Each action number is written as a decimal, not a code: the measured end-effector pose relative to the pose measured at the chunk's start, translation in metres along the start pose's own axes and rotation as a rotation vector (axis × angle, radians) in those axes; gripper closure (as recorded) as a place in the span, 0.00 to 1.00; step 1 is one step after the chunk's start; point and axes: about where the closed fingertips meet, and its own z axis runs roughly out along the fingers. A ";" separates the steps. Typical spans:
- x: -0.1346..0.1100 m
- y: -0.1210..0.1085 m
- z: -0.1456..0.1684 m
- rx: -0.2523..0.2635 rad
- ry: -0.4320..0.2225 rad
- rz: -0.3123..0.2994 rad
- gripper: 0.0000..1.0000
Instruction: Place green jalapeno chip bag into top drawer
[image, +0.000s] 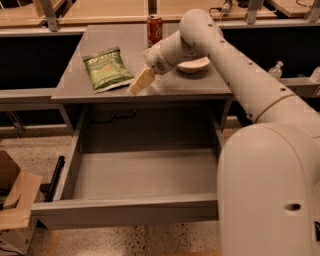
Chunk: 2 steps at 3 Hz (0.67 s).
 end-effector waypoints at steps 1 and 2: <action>-0.008 -0.007 0.044 -0.049 -0.039 0.019 0.00; -0.020 -0.007 0.077 -0.094 -0.064 0.023 0.07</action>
Offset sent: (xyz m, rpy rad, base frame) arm 0.0519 0.1007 -0.0315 0.0964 0.0848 0.1123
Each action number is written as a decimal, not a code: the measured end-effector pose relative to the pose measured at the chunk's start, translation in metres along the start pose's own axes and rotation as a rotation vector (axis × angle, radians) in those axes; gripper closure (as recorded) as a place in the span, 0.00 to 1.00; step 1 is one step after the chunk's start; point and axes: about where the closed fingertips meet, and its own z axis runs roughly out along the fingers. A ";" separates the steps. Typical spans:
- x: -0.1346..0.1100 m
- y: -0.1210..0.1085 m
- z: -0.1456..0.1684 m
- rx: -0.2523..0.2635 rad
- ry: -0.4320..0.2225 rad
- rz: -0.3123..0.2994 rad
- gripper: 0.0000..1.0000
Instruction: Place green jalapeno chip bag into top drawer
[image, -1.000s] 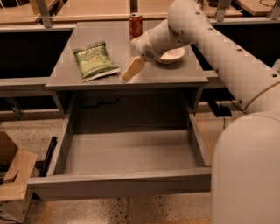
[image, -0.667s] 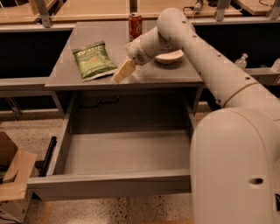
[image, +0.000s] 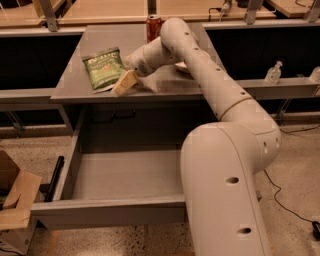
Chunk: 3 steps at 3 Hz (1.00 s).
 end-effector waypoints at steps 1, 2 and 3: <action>-0.011 0.001 0.017 -0.022 -0.019 -0.006 0.23; -0.018 0.003 0.021 -0.030 -0.026 -0.012 0.48; -0.019 0.003 0.021 -0.031 -0.026 -0.012 0.69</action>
Offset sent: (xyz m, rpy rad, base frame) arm 0.0032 0.0286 0.0133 0.0298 -0.0065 0.0379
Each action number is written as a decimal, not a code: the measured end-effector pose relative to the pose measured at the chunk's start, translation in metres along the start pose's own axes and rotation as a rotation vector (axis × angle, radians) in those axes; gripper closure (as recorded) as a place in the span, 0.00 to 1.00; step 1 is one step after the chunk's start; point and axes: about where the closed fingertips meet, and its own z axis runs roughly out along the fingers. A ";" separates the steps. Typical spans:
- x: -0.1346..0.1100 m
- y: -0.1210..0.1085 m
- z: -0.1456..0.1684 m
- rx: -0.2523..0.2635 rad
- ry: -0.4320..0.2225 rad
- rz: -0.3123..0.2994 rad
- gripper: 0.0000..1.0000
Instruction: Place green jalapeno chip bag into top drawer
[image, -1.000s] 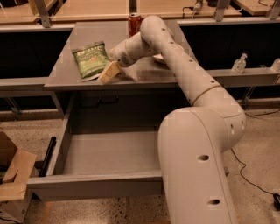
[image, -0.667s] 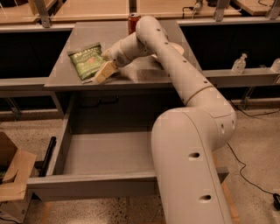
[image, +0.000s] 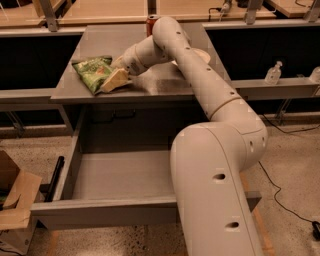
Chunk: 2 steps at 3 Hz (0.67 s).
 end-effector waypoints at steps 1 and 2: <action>0.000 0.000 0.000 0.000 0.000 0.000 0.93; -0.001 0.000 0.000 0.000 0.000 0.000 1.00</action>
Offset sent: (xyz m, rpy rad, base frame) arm -0.2109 -0.1297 0.0829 -0.2213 -0.0259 -0.0198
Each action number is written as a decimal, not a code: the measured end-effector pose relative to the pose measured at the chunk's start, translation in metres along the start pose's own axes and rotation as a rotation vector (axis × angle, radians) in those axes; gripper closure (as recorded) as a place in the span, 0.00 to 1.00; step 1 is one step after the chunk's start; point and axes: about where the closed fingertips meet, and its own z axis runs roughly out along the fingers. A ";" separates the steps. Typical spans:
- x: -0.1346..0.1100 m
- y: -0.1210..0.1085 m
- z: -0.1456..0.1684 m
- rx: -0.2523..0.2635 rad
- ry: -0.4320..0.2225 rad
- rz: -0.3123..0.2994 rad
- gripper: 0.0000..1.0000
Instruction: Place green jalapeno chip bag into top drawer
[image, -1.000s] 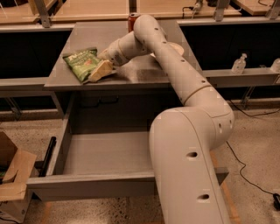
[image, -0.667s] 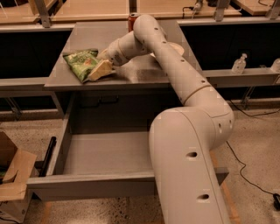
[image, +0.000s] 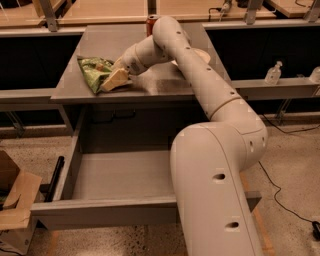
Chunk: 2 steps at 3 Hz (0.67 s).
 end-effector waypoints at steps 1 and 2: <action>-0.002 0.000 -0.001 0.000 0.000 0.000 1.00; -0.002 0.000 -0.001 0.000 0.000 0.000 1.00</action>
Offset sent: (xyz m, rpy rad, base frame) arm -0.3061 -0.2034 0.1012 -0.3142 0.0713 -0.1997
